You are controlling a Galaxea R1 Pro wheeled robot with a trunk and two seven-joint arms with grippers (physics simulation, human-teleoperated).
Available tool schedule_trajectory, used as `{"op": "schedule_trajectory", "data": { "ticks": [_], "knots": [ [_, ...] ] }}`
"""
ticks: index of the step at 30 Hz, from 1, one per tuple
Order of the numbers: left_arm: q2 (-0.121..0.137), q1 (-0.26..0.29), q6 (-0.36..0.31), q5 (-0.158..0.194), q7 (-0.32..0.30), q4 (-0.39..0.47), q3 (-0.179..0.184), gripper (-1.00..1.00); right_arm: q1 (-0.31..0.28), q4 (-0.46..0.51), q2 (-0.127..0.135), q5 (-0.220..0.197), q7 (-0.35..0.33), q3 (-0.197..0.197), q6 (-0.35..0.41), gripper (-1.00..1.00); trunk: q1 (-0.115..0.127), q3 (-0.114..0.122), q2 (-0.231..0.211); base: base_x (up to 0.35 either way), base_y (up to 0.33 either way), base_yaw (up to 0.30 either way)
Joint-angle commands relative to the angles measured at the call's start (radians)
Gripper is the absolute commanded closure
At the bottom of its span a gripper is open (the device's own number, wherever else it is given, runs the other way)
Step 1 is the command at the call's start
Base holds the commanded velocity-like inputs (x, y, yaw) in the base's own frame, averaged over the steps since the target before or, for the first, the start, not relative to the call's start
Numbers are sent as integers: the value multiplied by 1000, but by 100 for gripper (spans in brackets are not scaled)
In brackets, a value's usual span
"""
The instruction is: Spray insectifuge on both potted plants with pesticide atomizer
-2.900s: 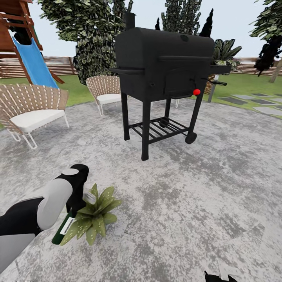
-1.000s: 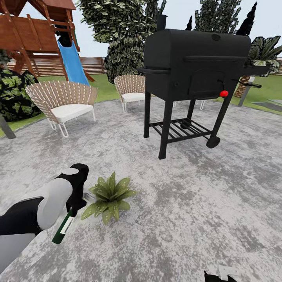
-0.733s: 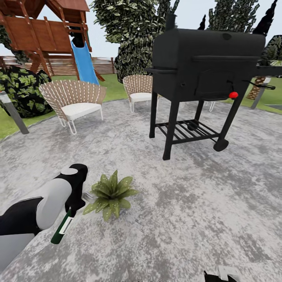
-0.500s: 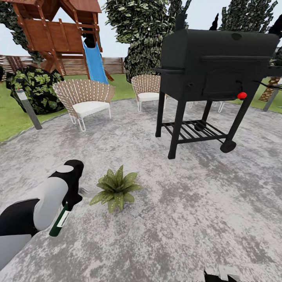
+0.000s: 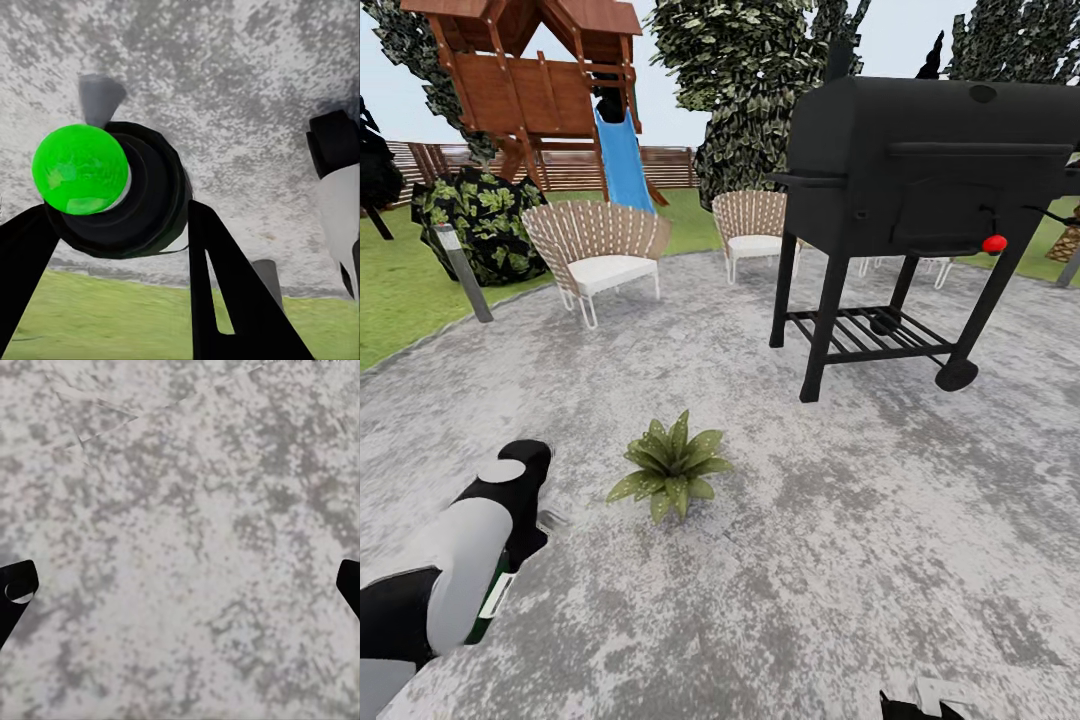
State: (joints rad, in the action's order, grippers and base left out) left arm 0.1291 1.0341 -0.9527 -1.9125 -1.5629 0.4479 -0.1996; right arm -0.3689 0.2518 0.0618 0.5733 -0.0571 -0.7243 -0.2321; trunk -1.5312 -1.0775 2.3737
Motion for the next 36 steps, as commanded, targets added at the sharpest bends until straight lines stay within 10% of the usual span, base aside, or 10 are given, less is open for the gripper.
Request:
{"op": "schedule_trajectory", "data": {
  "ticks": [1,4,6,13,15,19,23,33,34,36],
  "knots": [
    [3,-43,-9,-6,-8,67,-13,100,-1,0,0,5,-7,-8,-4,-100,0,-1,0,0,0,0],
    [5,-111,-7,42,-8,156,-25,100,-1,0,1,5,-7,-8,-3,-100,0,-1,0,0,0,0],
    [19,-175,-4,157,-8,247,-29,100,-1,1,0,5,-8,-2,-2,-100,0,-1,0,0,0,0],
    [52,-304,300,724,130,301,-32,100,-2,143,0,9,-60,244,-3,-100,0,-1,0,0,0,0],
    [68,-352,536,907,221,293,-34,100,-5,303,1,10,-304,403,4,-100,0,-1,0,0,0,0],
    [64,-357,821,931,223,207,-38,100,-16,425,2,12,-652,452,9,-100,0,-1,0,0,0,0],
    [44,-355,868,930,172,175,-31,100,-25,562,2,12,-825,535,68,-100,0,-1,0,0,0,0],
    [-21,-353,873,924,86,182,111,100,-28,731,-1,7,-966,668,203,-100,0,-1,0,0,0,0],
    [-25,-353,874,923,86,182,119,100,-28,733,-1,6,-969,684,203,100,0,-1,0,0,0,0],
    [-30,-353,874,920,87,182,125,100,-28,732,-2,4,-970,697,203,100,0,-1,0,0,0,0]
  ]
}}
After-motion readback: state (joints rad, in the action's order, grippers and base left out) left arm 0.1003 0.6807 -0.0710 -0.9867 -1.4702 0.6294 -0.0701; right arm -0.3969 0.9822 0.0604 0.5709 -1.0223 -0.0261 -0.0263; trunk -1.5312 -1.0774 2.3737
